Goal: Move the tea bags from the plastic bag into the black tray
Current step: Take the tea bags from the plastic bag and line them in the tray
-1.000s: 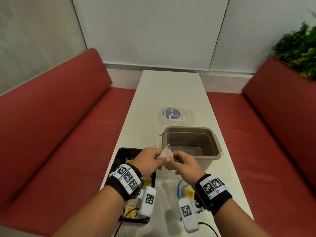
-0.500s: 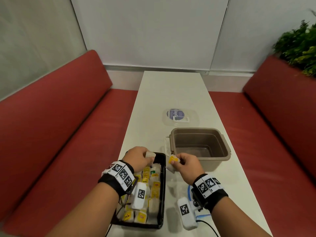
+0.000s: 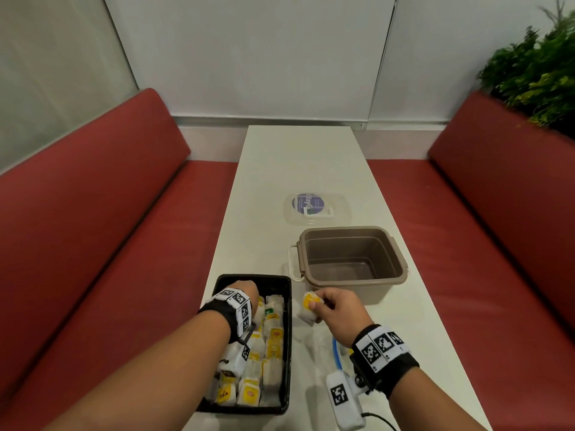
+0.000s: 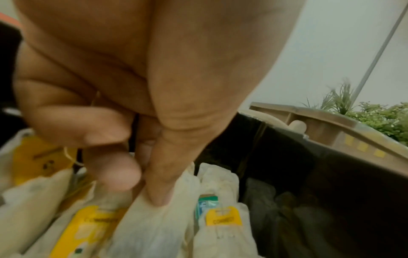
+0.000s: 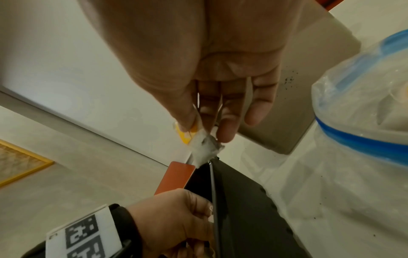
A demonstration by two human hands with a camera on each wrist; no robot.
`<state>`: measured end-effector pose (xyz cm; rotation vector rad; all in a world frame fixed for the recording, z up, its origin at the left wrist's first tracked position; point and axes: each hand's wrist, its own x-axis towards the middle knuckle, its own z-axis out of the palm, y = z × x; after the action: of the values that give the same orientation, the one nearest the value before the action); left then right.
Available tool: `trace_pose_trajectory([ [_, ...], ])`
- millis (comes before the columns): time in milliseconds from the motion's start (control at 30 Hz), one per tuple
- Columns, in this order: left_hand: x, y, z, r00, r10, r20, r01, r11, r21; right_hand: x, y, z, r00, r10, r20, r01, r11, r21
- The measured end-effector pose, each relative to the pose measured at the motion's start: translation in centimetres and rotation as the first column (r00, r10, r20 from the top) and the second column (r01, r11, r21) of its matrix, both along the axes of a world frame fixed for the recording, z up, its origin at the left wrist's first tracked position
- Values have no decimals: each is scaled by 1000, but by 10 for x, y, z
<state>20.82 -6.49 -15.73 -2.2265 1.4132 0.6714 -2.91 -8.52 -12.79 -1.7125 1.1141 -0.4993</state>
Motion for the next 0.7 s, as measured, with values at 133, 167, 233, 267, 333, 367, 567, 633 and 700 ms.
trace_pose_trajectory([
  [133,3,-1,11,998,55,3,-55,997,-58,-1,-2,0,999,38,-16,-38,999,3],
  [167,1,0,23,997,71,-14,-72,990,-120,0,-3,-1,999,44,-15,-44,999,4],
  [233,-2,4,43,996,46,-73,-65,958,-280,2,-4,0,999,48,-10,-48,999,8],
  [267,-5,10,51,984,38,-171,-98,929,-358,4,-4,1,999,48,6,-48,999,14],
  [333,-13,22,67,862,-21,-506,-204,900,-384,8,-4,5,997,44,62,-46,998,39],
  [367,-20,27,74,775,-54,-630,-216,914,-344,11,-4,7,996,40,86,-44,998,46],
  [567,-32,34,67,866,-120,-486,-132,882,-453,21,-3,15,990,46,135,-53,997,54],
  [633,-22,35,58,919,-35,-392,-137,905,-404,14,-8,10,1000,22,9,-22,1000,6],
  [700,-13,34,51,959,39,-281,-126,945,-302,0,-17,3,973,46,-225,-64,995,-71],
])
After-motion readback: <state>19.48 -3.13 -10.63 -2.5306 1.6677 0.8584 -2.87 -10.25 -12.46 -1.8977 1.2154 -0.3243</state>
